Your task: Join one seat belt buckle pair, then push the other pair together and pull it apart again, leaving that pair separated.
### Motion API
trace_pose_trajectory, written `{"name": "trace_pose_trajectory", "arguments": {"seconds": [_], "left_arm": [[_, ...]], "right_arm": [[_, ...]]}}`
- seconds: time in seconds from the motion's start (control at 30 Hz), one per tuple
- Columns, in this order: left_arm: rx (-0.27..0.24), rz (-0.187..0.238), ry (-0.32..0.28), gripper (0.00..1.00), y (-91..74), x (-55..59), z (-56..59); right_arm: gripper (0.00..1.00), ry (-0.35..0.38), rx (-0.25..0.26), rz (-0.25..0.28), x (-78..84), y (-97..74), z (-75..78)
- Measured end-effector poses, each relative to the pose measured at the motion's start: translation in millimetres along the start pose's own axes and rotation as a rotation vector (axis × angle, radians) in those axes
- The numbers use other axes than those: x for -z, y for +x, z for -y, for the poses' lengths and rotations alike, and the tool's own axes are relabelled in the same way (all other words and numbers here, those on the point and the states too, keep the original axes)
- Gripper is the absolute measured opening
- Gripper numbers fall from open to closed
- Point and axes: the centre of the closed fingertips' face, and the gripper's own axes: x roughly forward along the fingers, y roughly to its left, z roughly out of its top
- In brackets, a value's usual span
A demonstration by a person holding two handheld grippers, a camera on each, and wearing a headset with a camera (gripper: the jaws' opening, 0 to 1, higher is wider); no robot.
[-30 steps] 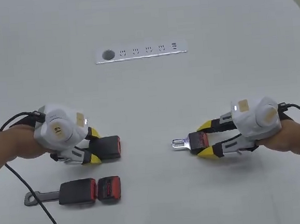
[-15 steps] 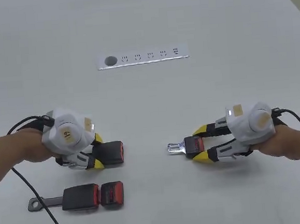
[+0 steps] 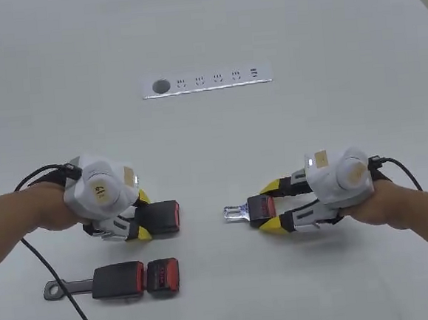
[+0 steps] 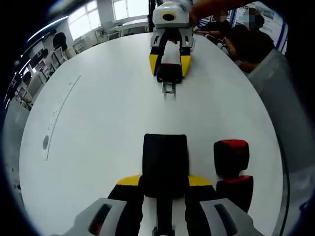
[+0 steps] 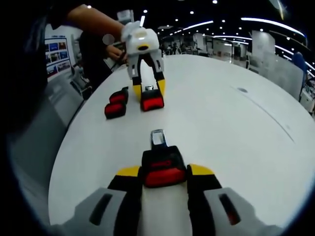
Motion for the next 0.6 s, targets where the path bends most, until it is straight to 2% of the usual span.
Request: {"name": "trace_pose_trajectory", "arguments": {"seconds": [0.6], "left_arm": [[-0.001, 0.000, -0.004, 0.34, -0.6, -0.1, 0.9]], "right_arm": [[0.37, -0.002, -0.018, 0.033, -27.0, 31.8, -6.6]]}}
